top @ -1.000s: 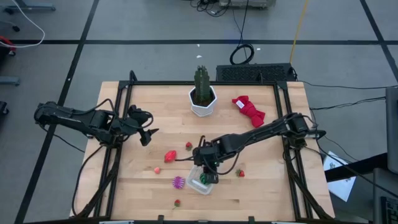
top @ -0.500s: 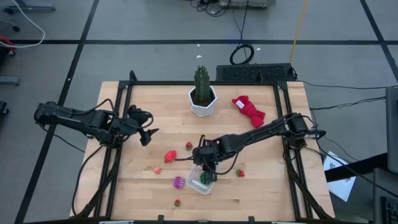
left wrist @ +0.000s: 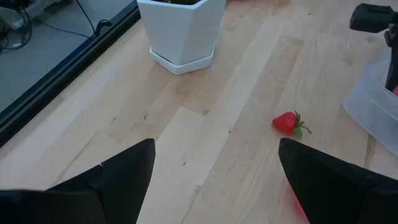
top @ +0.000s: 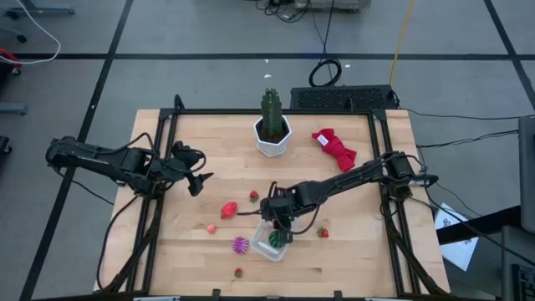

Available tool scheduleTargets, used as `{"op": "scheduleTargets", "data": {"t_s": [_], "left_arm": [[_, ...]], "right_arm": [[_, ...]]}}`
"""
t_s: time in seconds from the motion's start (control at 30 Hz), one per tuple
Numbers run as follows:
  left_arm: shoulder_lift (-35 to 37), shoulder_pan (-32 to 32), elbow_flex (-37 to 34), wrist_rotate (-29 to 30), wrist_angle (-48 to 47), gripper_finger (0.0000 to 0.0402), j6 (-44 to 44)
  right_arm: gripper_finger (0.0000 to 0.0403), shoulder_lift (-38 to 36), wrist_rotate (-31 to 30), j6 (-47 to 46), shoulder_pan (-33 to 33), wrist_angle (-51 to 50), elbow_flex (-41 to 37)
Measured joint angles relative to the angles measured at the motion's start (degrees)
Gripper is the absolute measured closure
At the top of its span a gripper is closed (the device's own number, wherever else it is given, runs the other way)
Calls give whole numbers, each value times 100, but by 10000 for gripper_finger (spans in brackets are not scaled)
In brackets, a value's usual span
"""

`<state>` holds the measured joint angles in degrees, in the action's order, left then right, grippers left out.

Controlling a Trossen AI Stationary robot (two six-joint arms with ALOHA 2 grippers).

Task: Pick and placing Produce into tupperware
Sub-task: Put the right pink peach into the transparent bin

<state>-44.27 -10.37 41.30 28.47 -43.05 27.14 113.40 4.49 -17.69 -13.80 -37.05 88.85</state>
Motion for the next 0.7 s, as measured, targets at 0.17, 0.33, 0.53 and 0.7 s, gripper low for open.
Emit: {"op": "scheduleTargets", "data": {"t_s": [0.17, 0.33, 0.53, 0.7], "left_arm": [[1, 0, 0, 0, 1, 53, 6], [-1, 0, 0, -2, 0, 53, 13], [-1, 0, 0, -2, 2, 53, 13], [0, 0, 0, -2, 2, 53, 11]], "right_arm": [[295, 0, 4, 0, -3, 104, -10], [295, 0, 4, -8, 0, 154, -10], [295, 0, 7, -114, -3, 170, -10], [295, 0, 7, -177, -3, 169, -10]]}}
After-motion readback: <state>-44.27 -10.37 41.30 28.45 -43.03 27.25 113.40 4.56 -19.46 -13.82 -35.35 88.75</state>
